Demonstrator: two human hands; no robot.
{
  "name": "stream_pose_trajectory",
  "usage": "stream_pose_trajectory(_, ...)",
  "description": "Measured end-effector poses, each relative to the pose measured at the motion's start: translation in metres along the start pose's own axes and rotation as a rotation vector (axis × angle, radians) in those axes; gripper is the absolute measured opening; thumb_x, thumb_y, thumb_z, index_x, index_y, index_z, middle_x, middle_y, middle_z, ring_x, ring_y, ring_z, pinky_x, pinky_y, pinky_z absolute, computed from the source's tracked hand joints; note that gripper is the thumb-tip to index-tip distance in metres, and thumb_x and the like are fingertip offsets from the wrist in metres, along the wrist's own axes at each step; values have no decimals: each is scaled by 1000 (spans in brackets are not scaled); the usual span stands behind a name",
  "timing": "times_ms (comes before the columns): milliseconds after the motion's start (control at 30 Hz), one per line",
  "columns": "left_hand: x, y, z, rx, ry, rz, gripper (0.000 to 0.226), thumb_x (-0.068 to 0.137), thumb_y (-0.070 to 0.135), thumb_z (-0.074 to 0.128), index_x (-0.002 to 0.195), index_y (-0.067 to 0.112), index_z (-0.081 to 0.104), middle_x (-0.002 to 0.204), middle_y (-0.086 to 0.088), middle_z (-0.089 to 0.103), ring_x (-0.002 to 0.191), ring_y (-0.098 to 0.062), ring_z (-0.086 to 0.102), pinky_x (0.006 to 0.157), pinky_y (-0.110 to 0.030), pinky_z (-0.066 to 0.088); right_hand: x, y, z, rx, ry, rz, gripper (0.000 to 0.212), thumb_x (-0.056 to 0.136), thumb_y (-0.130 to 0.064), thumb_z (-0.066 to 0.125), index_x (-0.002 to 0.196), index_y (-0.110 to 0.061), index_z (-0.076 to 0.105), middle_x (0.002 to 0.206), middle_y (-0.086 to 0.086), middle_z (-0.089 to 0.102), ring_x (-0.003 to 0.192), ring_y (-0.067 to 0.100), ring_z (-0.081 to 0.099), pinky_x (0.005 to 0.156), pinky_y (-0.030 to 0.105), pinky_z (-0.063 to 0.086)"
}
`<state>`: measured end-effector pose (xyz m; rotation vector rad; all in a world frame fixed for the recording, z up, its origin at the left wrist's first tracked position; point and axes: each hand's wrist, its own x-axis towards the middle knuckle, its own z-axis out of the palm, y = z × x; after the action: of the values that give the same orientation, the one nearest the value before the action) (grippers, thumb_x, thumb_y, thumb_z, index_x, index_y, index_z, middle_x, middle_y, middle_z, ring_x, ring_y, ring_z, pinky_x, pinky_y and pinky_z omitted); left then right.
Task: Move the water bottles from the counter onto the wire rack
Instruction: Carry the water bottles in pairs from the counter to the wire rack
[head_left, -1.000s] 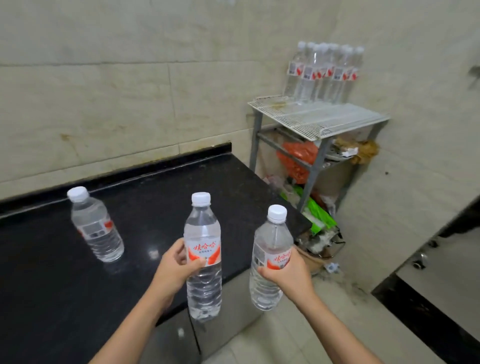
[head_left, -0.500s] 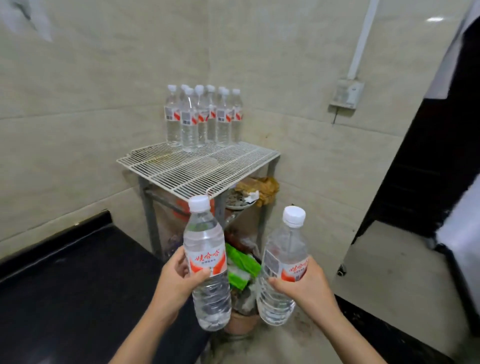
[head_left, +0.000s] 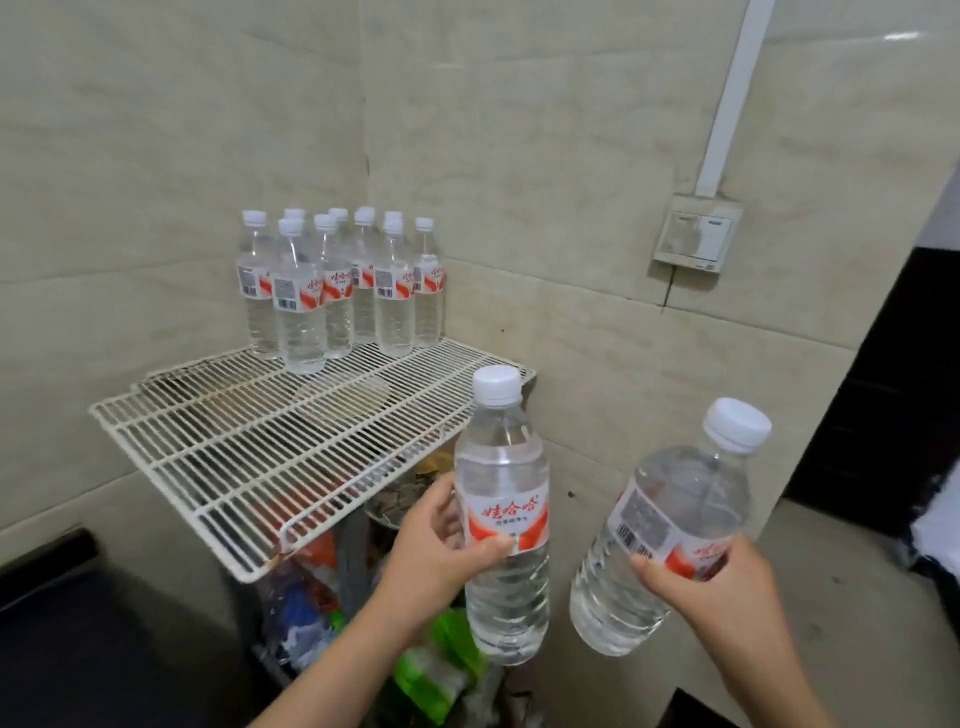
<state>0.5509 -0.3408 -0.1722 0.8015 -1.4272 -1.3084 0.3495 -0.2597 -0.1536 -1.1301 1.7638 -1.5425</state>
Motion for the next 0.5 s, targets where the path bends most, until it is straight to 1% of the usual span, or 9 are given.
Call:
stream_pose_trajectory(67, 25, 8, 12, 20, 40, 42, 65, 40, 31, 77, 102, 23, 59, 91, 15, 74, 88, -5, 69, 71, -16, 52, 36, -3, -2, 35, -25, -40, 59, 57, 3, 82, 107, -13, 56, 93, 0, 67, 86, 20, 63, 89, 41, 49)
stream_pose_trajectory(133, 49, 18, 19, 28, 107, 73, 69, 37, 31, 79, 103, 22, 59, 93, 11, 75, 90, -9, 69, 72, -19, 54, 71, -11, 0, 76, -62, -79, 59, 57, 5, 81, 107, -13, 56, 92, 1, 66, 83, 17, 63, 86, 37, 48)
stream_pose_trajectory(200, 69, 30, 20, 53, 182, 99, 76, 33, 34, 82, 103, 21, 59, 93, 9, 75, 90, -11, 70, 72, -20, 55, 104, -18, 7, 136, -117, -119, 54, 59, 9, 78, 104, -13, 58, 88, -2, 67, 72, 6, 65, 75, 29, 51)
stream_pose_trajectory(233, 78, 36, 18, 75, 228, 111, 76, 31, 35, 83, 102, 22, 59, 92, 10, 75, 88, -9, 70, 71, -19, 55, 119, -21, 11, 167, -142, -133, 51, 60, 11, 77, 101, -13, 59, 85, -5, 66, 63, -2, 64, 67, 20, 51)
stream_pose_trajectory(267, 86, 42, 16, 103, 279, 122, 72, 33, 34, 83, 101, 24, 58, 91, 12, 74, 87, -7, 70, 70, -19, 55, 134, -24, 16, 186, -160, -141, 48, 61, 11, 77, 99, -13, 59, 82, -7, 66, 58, -8, 62, 59, 13, 50)
stream_pose_trajectory(333, 102, 51, 6, 151, 377, 133, 59, 44, 22, 82, 98, 26, 58, 88, 11, 74, 83, -3, 69, 68, -18, 55, 159, -29, 28, 211, -206, -155, 45, 61, 8, 77, 97, -12, 60, 79, -8, 65, 53, -13, 59, 51, 7, 47)
stream_pose_trajectory(400, 116, 56, -6, 165, 472, 127, 45, 60, 3, 78, 94, 25, 57, 83, 5, 72, 76, -2, 68, 65, -19, 54, 179, -30, 43, 235, -249, -176, 44, 61, 6, 78, 96, -11, 60, 78, -6, 65, 55, -7, 61, 53, 11, 49)
stream_pose_trajectory(433, 124, 57, -14, 171, 519, 125, 39, 66, -2, 71, 92, 23, 56, 84, 4, 70, 77, -5, 67, 66, -21, 52, 187, -31, 50, 249, -263, -181, 44, 60, 5, 79, 96, -11, 60, 78, -5, 65, 58, -1, 62, 58, 16, 51)
stream_pose_trajectory(500, 140, 57, -30, 186, 607, 124, 33, 72, -5, 64, 92, 20, 56, 90, -1, 66, 83, -14, 64, 70, -24, 48, 201, -35, 68, 282, -287, -183, 44, 60, 3, 79, 96, -10, 59, 78, -2, 65, 67, 10, 62, 64, 26, 51)
